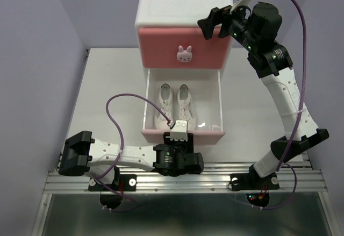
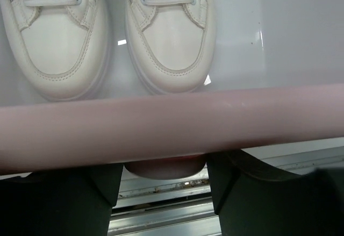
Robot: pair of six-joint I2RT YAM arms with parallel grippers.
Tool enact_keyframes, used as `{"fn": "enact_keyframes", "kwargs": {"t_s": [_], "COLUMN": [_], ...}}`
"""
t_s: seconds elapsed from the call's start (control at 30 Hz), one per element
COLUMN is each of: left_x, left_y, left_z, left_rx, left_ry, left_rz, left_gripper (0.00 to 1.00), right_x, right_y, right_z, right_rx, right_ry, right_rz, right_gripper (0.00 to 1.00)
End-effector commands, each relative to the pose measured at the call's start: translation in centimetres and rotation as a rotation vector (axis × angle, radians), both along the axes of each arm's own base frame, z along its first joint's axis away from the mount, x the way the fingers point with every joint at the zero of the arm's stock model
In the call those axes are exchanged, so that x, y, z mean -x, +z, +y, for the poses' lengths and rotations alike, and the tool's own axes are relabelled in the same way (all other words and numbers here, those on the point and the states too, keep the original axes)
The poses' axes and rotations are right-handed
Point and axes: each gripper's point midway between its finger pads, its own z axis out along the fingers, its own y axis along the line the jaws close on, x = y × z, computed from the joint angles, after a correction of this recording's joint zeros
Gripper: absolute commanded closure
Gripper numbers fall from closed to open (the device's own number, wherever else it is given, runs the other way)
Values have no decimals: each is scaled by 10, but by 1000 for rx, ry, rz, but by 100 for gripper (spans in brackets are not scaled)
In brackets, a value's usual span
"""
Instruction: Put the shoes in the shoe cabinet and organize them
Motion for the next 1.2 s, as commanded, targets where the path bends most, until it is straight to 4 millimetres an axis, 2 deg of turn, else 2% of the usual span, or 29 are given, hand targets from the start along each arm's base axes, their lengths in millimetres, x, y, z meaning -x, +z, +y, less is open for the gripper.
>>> {"fn": "enact_keyframes", "kwargs": {"t_s": [0.0,0.17,0.2,0.23,0.43,0.7,0.83,0.93,1.03,1.17], "left_x": [-21,-24,-25,-26,-35,-56,-84,-100,-106,-116], "left_y": [7,22,29,32,64,89,82,95,106,100], "left_z": [6,-1,-5,-7,-16,-9,2,-2,-10,-14], "left_rx": [-24,-12,6,-3,19,93,112,142,177,180], "left_ry": [37,19,16,6,16,67,134,153,153,167], "left_rz": [-87,-112,-116,-124,-163,-189,-186,-226,-247,-246], "left_gripper": [45,73,90,100,100,100,100,100,100,100], "right_x": [0,1,0,0,1,0,-1,-1,-2,-6], "right_y": [-89,-85,-85,-86,-86,-84,-86,-87,-90,-93], "right_z": [1,0,-1,-1,-1,-4,-5,-5,-4,-1], "right_rx": [70,66,67,67,63,62,66,64,66,69], "right_ry": [-14,-15,-21,-21,-20,-39,-42,-44,-42,-35], "right_rz": [310,300,298,301,302,286,287,285,291,296], "right_gripper": [0,0,0,0,0,0,0,0,0,0]}}
